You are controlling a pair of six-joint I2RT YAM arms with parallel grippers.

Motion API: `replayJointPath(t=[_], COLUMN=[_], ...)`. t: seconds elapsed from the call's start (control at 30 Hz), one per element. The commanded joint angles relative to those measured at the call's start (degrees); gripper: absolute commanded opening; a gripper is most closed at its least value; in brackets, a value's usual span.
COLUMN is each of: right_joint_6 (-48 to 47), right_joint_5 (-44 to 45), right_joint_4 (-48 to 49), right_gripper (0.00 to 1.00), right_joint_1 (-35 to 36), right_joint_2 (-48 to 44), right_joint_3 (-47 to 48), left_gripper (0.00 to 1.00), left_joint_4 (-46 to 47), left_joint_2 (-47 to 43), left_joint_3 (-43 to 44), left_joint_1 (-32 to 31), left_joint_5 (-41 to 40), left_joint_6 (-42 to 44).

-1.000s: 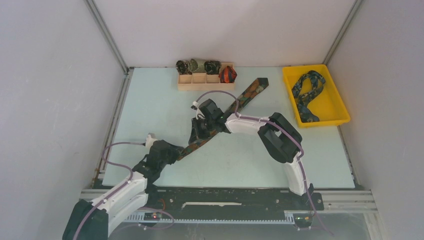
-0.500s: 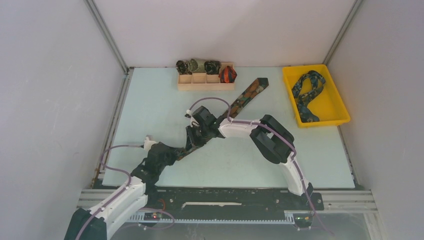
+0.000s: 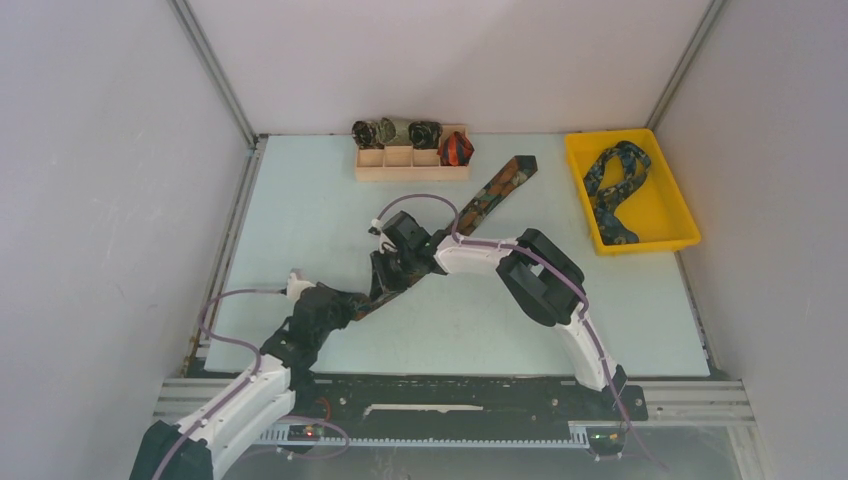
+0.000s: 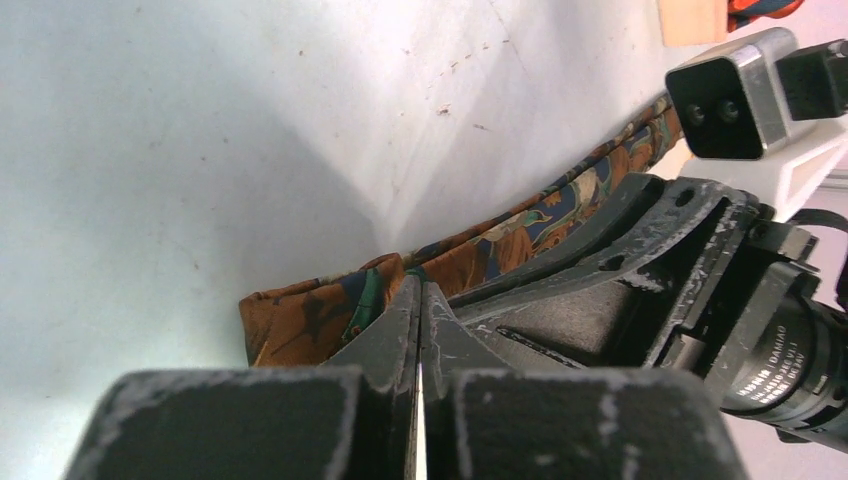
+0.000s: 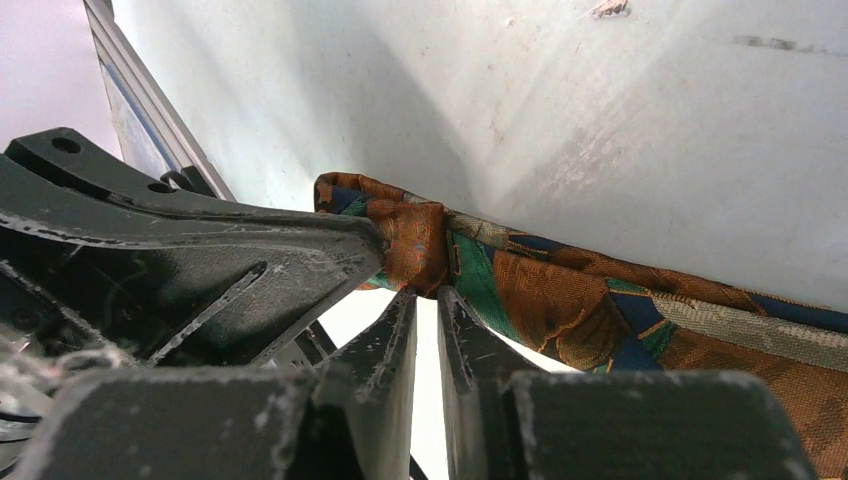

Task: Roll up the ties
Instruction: Roll the tie at the center of the board.

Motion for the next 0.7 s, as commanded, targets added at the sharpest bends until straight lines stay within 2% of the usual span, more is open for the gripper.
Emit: replayJointPath(t=[0.0, 0.3, 0.43, 0.67], right_joint_6=[-1.18, -2.22, -2.28, -2.26], right_joint_5=[0.89, 2.01, 2.21, 2.28], right_joint_4=[-0.26, -2.25, -2.41, -2.61], right_gripper=[0.17, 0.17, 0.16, 0.16], right_joint_1=[-0.33, -0.04, -0.39, -0.46], right_joint_2=[-1.9, -0.05, 0.02, -0.05], right_joint_3=[2.47, 4.08, 3.95, 4.2], left_gripper=[0.0, 0.07, 0.02, 0.0], left_joint_4=[-1.42, -25.18, -26.51, -21.96], left_joint_2=[-2.92, -7.44, -7.34, -0.23], left_joint_3=[0.29, 11.46, 11.05, 9.61], left_joint_1=[-0.41, -0.36, -0.39, -0.41], left_joint_5=[-1.1, -6.65, -5.37, -2.1], left_joint_6=[0.85, 10.74, 12.51, 13.46])
